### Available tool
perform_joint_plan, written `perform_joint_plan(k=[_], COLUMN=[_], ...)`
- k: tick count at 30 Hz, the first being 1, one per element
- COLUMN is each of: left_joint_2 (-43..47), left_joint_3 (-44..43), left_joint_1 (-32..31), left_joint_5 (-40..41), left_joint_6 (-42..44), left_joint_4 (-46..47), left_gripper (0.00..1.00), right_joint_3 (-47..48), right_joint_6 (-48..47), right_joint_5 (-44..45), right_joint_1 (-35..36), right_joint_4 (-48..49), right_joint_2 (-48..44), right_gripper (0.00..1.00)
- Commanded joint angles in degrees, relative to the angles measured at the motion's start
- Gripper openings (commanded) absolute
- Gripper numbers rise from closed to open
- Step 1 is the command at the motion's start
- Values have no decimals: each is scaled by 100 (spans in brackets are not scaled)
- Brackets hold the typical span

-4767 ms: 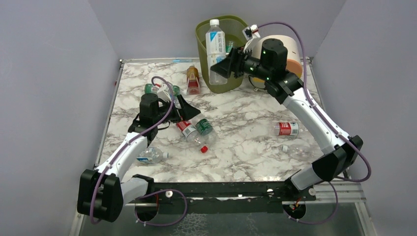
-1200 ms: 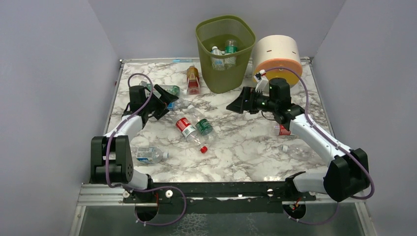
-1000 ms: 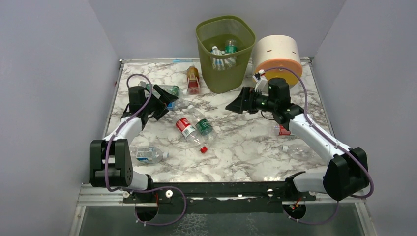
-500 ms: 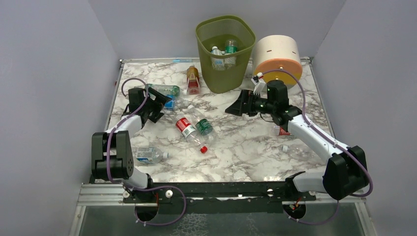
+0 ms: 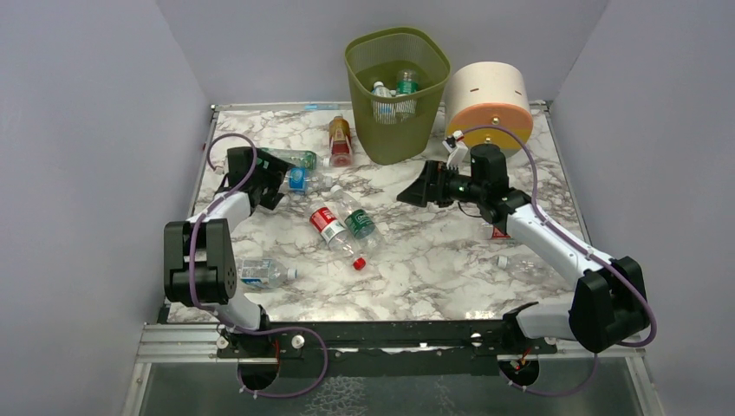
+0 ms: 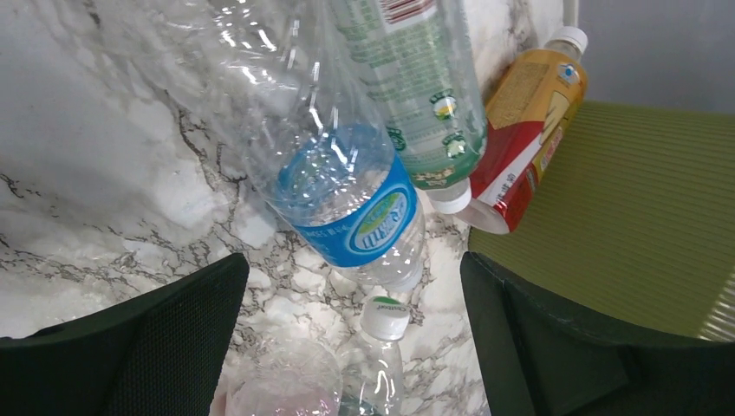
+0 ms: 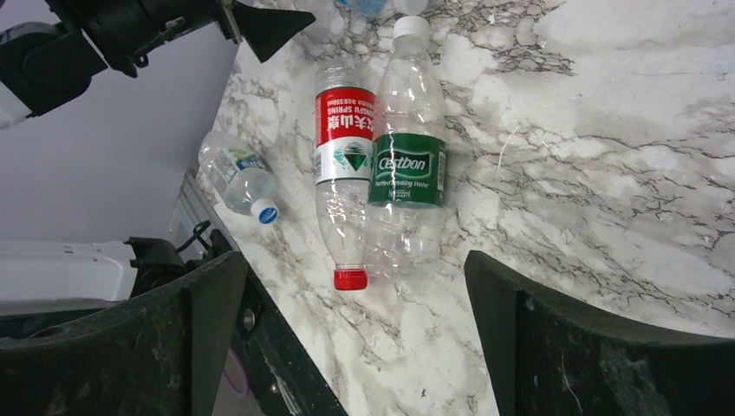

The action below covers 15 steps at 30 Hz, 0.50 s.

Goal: Put the plastic bottles in the bin
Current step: Pick up the plastic bottle at the center of the board.

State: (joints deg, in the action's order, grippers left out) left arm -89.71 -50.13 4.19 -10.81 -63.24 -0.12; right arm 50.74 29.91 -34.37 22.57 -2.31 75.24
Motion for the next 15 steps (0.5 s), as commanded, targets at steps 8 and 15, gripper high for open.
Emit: perform_joint_plan(k=[8, 15], left_joint_2=[-469, -663], left_joint_3=[-146, -208], left_joint_1=[38, 41], left_joint_5=[372, 415], left_joint_6=[-765, -991], left_joint_4=[10, 64], left_gripper=[99, 99], right_joint_3=[-254, -298], right_joint_6=[1, 14], right_joint_5=[-259, -324], right_joint_1=[37, 37], right_joint_4=[437, 533], right_joint_2=[-96, -36], right_gripper=[98, 98])
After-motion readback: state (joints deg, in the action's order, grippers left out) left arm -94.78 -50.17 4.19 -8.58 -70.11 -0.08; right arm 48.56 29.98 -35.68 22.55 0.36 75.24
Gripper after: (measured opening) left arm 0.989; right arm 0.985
